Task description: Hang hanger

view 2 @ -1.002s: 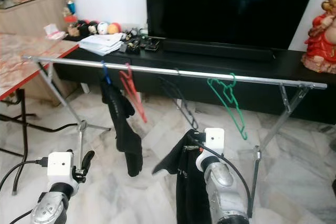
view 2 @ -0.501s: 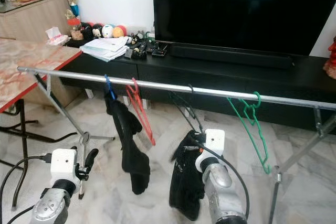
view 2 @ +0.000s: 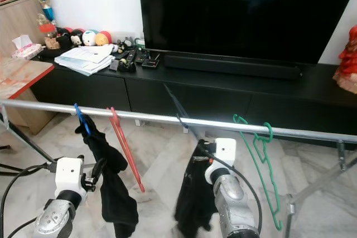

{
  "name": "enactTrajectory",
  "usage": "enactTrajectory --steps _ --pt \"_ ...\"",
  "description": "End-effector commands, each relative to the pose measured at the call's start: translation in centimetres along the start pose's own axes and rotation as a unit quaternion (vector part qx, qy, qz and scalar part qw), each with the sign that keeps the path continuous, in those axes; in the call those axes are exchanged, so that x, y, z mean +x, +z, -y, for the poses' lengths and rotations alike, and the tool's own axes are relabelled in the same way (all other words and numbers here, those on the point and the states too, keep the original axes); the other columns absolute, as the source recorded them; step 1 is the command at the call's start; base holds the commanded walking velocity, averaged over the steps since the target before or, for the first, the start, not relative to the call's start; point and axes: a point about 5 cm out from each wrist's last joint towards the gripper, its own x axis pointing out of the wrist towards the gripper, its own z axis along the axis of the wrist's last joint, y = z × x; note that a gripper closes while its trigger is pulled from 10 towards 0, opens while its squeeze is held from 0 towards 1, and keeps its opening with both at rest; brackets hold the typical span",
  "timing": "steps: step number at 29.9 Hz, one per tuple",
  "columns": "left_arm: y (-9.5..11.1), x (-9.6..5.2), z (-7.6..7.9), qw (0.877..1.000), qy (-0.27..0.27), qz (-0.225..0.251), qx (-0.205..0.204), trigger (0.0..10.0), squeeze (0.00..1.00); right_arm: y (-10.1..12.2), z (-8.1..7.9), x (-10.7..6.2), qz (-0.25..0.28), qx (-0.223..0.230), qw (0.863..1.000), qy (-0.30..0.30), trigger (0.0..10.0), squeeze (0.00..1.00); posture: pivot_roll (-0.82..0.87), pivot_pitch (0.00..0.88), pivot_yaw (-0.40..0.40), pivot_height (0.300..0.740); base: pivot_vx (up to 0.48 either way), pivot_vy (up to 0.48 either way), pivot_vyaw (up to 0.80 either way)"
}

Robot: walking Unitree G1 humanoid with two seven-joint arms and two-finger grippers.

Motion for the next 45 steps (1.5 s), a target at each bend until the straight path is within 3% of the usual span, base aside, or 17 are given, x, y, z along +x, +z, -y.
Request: enactTrajectory --steps 1,14,32,41,45 --pt "-0.1 -0.2 0.4 1.000 -0.011 -0.002 -0.001 10.0 0.00 0.7 0.7 0.0 0.014 -0.005 1.000 -0.008 10.0 0.00 0.01 0.000 0.046 0.740 0.000 0.000 0.00" --pt "0.0 -0.1 0.6 1.000 -0.018 -0.002 -0.002 10.0 0.00 0.4 0.9 0.0 0.007 -0.011 1.000 -0.010 10.0 0.00 0.01 0.000 0.048 0.740 0.000 -0.316 0.00" --pt "0.2 0.8 0.4 1.000 -0.008 -0.013 -0.010 10.0 0.00 -0.4 0.5 -0.1 -0.014 -0.013 1.000 0.017 10.0 0.00 0.01 0.000 0.044 0.740 0.000 0.000 0.00" --pt "0.3 0.9 0.4 1.000 -0.015 -0.013 -0.013 10.0 0.00 -0.7 0.4 -0.3 -0.018 -0.037 0.999 0.027 10.0 0.00 0.00 0.000 0.047 0.740 0.000 0.000 0.00" --pt "0.3 0.9 0.6 1.000 -0.020 -0.013 -0.014 10.0 0.00 -1.6 0.6 -0.5 -0.041 -0.030 0.998 0.027 10.0 0.00 0.00 0.000 0.047 0.740 0.254 0.000 0.00"
